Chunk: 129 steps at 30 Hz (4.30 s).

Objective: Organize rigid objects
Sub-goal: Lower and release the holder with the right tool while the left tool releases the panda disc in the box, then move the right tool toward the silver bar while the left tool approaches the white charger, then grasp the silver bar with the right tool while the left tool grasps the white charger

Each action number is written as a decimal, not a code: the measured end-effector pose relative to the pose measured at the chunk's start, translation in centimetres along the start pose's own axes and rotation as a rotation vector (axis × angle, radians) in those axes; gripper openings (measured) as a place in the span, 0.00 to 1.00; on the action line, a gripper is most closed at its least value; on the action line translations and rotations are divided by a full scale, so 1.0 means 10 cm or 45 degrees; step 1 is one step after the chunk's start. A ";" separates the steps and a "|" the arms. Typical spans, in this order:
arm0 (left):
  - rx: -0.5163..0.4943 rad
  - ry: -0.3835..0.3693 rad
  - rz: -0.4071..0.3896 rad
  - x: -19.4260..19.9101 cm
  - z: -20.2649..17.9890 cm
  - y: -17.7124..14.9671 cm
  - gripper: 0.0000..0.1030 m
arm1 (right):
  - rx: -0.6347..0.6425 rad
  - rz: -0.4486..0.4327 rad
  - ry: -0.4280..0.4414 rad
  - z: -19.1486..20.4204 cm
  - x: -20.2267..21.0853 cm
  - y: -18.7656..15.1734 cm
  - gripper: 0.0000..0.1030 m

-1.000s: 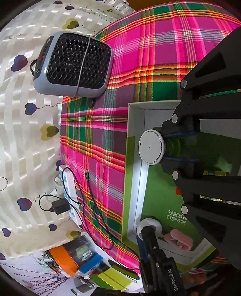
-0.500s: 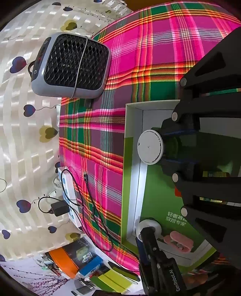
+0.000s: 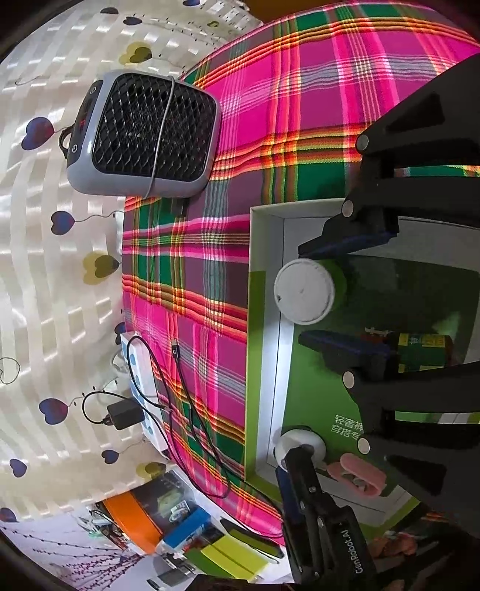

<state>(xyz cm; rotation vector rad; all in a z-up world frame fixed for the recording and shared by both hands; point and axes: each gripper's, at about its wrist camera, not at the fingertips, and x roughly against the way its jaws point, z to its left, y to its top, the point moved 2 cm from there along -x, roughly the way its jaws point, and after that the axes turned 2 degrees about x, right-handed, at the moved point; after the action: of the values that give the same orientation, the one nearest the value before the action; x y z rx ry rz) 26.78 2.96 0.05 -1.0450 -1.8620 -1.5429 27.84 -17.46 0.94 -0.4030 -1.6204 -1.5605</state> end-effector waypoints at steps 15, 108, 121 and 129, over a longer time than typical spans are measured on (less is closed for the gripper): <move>0.020 0.009 -0.075 0.30 -0.01 -0.08 0.34 | -0.008 -0.066 0.005 0.06 0.26 -0.04 0.41; 0.053 -0.072 -0.067 1.13 -0.44 -1.57 0.34 | 0.465 0.079 0.158 0.90 0.84 -1.40 0.41; 0.030 -0.050 -0.031 0.99 -0.52 -1.55 0.35 | 0.396 0.073 0.130 0.86 0.83 -1.38 0.35; 0.024 -0.018 -0.029 0.98 -0.54 -1.52 0.35 | 0.396 0.071 0.163 0.89 0.86 -1.40 0.23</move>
<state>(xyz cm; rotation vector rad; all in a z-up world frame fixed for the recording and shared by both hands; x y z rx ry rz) 8.27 -0.87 0.03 -1.0322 -1.9008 -1.5315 9.55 -14.30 -1.13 -0.1754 -1.7009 -1.2400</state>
